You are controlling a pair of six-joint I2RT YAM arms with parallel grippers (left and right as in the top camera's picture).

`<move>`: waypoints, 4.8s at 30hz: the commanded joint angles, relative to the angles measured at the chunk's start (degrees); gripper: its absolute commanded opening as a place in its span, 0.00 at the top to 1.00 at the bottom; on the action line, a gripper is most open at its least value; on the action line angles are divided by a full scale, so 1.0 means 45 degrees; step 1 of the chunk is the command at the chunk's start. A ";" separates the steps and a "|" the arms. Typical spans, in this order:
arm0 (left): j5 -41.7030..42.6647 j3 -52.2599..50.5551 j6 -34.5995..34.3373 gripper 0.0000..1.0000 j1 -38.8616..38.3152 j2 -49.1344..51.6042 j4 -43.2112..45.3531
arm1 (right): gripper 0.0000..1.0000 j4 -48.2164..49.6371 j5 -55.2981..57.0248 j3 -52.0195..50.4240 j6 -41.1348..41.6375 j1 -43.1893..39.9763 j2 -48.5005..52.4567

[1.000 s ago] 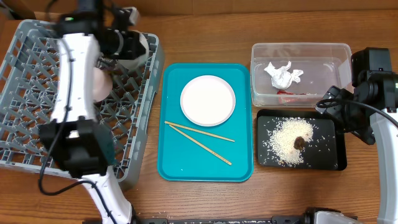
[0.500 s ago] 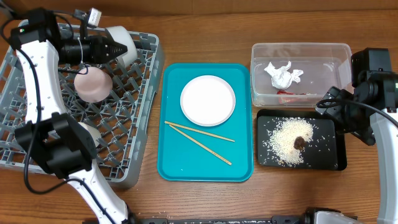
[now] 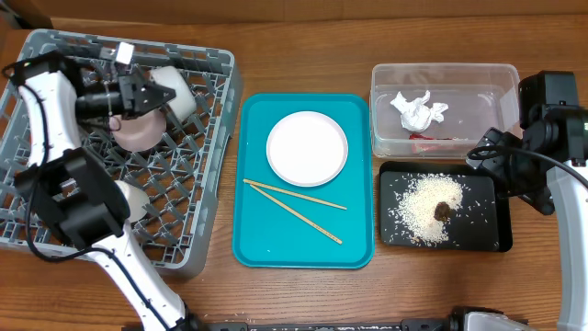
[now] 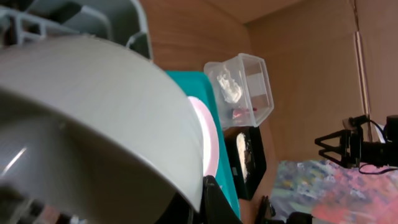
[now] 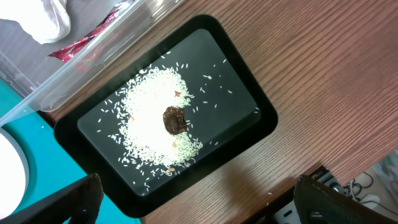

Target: Sort waste into correct bins and load items into the dishwasher

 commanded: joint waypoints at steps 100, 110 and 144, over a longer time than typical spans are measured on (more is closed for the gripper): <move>-1.4246 -0.1744 -0.8014 0.82 -0.6489 -0.1598 0.2089 | 0.00 -0.0044 0.0024 0.0238 -0.0087 -0.0029 -0.0049; -1.4377 0.0374 -0.8174 0.49 -0.6489 -0.1787 0.0189 | 0.00 -0.0053 0.0024 0.0238 -0.0092 -0.0029 -0.0049; -1.4178 -1.2216 -1.2497 0.96 -0.6538 -1.3867 0.3832 | 0.96 0.3793 -0.5115 -0.1345 -0.4677 0.4896 0.0267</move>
